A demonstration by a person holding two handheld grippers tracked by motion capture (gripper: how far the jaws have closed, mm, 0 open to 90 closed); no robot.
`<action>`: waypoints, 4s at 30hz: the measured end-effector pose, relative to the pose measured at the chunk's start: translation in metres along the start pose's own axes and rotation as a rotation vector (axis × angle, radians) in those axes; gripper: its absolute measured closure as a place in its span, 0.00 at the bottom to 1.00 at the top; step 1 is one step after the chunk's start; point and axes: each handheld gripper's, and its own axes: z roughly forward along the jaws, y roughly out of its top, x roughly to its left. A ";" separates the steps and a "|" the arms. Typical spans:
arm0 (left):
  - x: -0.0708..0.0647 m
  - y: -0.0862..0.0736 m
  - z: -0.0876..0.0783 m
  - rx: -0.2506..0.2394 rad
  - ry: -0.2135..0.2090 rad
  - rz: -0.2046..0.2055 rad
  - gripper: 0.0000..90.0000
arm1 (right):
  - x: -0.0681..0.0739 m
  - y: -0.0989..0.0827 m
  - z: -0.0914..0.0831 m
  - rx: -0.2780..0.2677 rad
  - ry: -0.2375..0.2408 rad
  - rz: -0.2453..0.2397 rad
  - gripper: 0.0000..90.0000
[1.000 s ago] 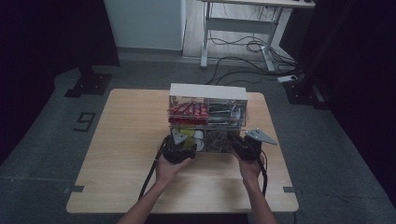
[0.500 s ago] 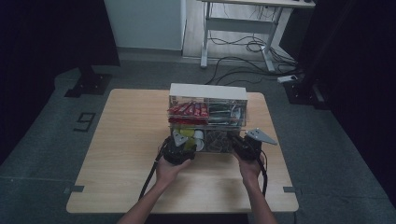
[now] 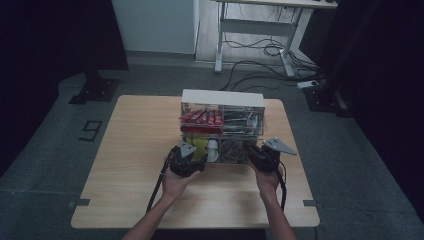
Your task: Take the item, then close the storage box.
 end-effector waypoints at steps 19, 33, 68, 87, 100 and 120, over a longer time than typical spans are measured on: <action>0.006 -0.003 -0.012 -0.010 0.001 -0.007 0.43 | -0.001 -0.001 -0.001 -0.005 -0.001 0.006 0.99; 0.016 -0.005 -0.026 -0.020 0.005 -0.019 0.43 | -0.001 -0.002 -0.001 -0.007 -0.006 0.007 0.98; 0.055 -0.028 -0.055 -0.022 0.054 -0.072 0.43 | -0.002 -0.003 0.000 -0.004 -0.011 0.010 0.99; 0.074 -0.046 -0.062 0.005 0.084 -0.102 0.43 | -0.003 -0.003 0.000 -0.003 -0.014 0.012 0.98; 0.090 -0.070 -0.063 0.066 0.106 -0.129 0.42 | -0.003 -0.004 0.000 -0.004 -0.016 0.013 0.98; 0.113 -0.099 -0.056 0.143 0.140 -0.175 0.42 | -0.005 -0.006 0.001 -0.001 -0.026 0.014 0.98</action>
